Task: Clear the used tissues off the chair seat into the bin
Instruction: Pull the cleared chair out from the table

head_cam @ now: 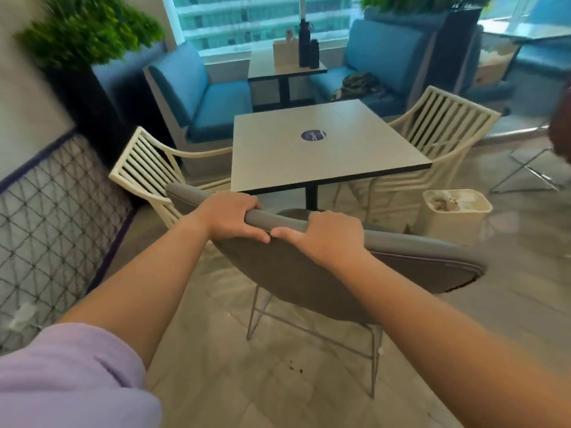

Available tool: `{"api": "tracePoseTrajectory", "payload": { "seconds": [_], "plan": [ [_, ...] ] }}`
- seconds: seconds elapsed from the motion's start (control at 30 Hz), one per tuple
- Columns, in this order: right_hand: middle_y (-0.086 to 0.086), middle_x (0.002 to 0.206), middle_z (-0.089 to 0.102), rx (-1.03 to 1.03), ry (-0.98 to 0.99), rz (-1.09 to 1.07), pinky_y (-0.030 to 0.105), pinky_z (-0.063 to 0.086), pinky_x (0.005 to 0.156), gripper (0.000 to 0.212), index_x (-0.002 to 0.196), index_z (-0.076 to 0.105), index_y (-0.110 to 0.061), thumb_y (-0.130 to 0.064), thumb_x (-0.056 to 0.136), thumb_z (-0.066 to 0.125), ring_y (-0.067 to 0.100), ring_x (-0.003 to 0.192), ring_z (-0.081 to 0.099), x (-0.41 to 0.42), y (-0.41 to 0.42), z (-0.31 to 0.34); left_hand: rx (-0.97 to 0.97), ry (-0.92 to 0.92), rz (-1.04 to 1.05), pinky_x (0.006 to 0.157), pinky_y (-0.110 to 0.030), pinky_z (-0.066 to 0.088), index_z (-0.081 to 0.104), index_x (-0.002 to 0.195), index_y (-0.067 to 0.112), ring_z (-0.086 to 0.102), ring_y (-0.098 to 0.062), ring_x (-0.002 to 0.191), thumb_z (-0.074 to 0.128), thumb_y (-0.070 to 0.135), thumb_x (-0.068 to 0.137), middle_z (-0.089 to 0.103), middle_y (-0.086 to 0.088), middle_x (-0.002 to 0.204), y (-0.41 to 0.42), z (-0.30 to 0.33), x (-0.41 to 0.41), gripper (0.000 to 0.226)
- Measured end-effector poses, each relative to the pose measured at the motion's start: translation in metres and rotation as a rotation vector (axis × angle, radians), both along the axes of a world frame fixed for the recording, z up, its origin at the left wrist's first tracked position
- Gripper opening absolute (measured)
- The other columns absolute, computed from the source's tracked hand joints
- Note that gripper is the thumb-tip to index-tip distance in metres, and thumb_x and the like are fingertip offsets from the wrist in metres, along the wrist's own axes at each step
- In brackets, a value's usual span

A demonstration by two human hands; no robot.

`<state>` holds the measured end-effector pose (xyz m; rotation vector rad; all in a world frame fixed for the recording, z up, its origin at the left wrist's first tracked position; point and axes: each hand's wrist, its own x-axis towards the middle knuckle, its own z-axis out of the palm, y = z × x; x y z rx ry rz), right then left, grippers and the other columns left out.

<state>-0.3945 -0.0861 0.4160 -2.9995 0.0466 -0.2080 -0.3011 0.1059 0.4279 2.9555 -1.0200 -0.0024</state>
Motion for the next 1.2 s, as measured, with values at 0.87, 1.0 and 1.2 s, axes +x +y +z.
{"api": "tracePoseTrajectory", "payload": {
  "seconds": [0.87, 1.0, 1.2],
  "plan": [
    [-0.003, 0.068, 0.050, -0.227, -0.155, 0.300, 0.029, 0.037, 0.053, 0.068, 0.077, 0.045, -0.018, -0.084, 0.073, 0.031, 0.016, 0.058, 0.048, -0.008, -0.094, -0.002, -0.049, -0.228, 0.080, 0.055, -0.029, 0.035, 0.046, 0.068, 0.022, 0.047, -0.009, 0.055, 0.021, 0.092, 0.060, 0.050, 0.007, 0.063, -0.048, -0.019, -0.020, 0.075],
    [-0.002, 0.069, 0.055, -0.252, -0.182, 0.347, 0.029, 0.039, 0.053, 0.069, 0.076, 0.046, -0.017, -0.085, 0.071, 0.031, 0.019, 0.060, 0.055, -0.007, -0.138, -0.004, -0.012, -0.239, 0.092, 0.054, -0.029, 0.033, 0.044, 0.065, 0.023, 0.046, -0.009, 0.054, 0.020, 0.092, 0.060, 0.049, 0.007, 0.062, -0.088, -0.017, -0.037, 0.074],
    [-0.001, 0.071, 0.057, -0.268, -0.211, 0.414, 0.029, 0.038, 0.053, 0.069, 0.075, 0.046, -0.018, -0.085, 0.070, 0.031, 0.020, 0.062, 0.056, -0.005, -0.191, -0.007, 0.054, -0.255, 0.155, 0.058, -0.031, 0.036, 0.046, 0.070, 0.021, 0.052, -0.017, 0.062, 0.014, 0.094, 0.056, 0.057, 0.002, 0.071, -0.137, -0.019, -0.053, 0.081]
  ]
}}
